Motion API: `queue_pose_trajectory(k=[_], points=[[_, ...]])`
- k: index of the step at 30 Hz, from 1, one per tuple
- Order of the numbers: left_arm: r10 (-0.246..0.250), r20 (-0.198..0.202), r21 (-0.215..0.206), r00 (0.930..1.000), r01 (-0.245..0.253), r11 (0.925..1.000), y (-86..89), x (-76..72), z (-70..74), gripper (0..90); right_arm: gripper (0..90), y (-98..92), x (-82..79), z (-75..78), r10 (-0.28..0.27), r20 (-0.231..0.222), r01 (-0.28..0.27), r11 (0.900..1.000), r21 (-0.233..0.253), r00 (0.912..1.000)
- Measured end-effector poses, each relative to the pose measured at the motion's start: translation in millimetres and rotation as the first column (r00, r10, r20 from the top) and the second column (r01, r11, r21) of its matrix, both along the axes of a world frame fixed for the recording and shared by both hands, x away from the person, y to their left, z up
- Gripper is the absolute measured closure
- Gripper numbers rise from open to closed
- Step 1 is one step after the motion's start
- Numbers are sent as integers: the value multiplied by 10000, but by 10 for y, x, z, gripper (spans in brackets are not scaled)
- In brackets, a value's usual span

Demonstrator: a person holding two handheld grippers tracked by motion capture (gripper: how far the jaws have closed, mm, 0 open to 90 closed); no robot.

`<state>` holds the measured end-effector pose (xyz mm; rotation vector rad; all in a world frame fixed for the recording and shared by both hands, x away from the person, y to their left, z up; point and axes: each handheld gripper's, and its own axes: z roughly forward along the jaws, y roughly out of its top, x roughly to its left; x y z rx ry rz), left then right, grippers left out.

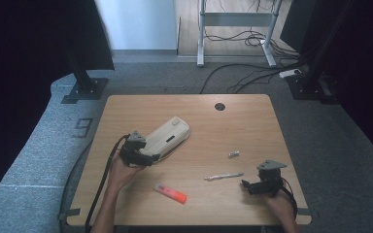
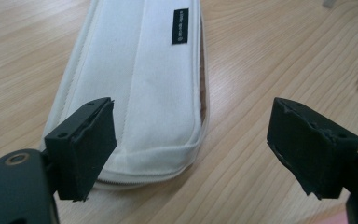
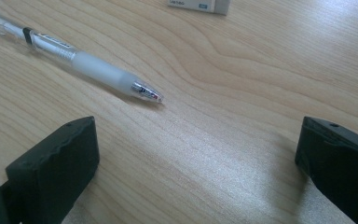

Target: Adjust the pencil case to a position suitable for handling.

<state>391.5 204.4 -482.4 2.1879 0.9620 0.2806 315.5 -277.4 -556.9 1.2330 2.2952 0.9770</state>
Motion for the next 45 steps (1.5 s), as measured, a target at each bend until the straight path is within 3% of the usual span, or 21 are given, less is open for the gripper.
queue_pose_trajectory(k=[4,7,10,12,14,17,27,33,42,45], points=[[-254,-221,-72,9994,252,9997,-61,78,17,189,0,1,2,0,-2,2,2,10000,0,10000],[-302,-242,174,9993,306,9994,-88,117,22,205,0,1,2,0,0,2,0,10000,0,10000],[-251,-332,-6,9991,251,9997,-133,200,25,246,0,1,2,0,-2,0,2,10000,1,10000],[-214,-369,271,9991,224,9994,-169,243,14,261,0,1,2,0,-1,1,1,10000,1,10000],[-274,-359,378,9990,287,9989,-207,287,-2,264,0,1,2,0,-2,0,2,10000,1,10000],[-319,-417,169,9986,326,9993,-231,344,-47,301,0,1,2,0,-4,-2,4,10000,3,10000],[-327,-662,628,9973,369,9973,-331,417,-214,371,0,1,1,0,-5,-1,5,10000,2,10000],[-2,-57,1204,10000,9,9927,-359,374,-286,478,0,1,1,0,-3,-2,3,10000,2,10000],[131,535,1477,9985,-209,9888,-372,299,-312,603,0,1,1,0,-4,-1,4,10000,3,10000],[144,633,1367,9979,-230,9903,-353,267,-286,661,0,1,1,0,-4,-1,4,10000,3,10000]])
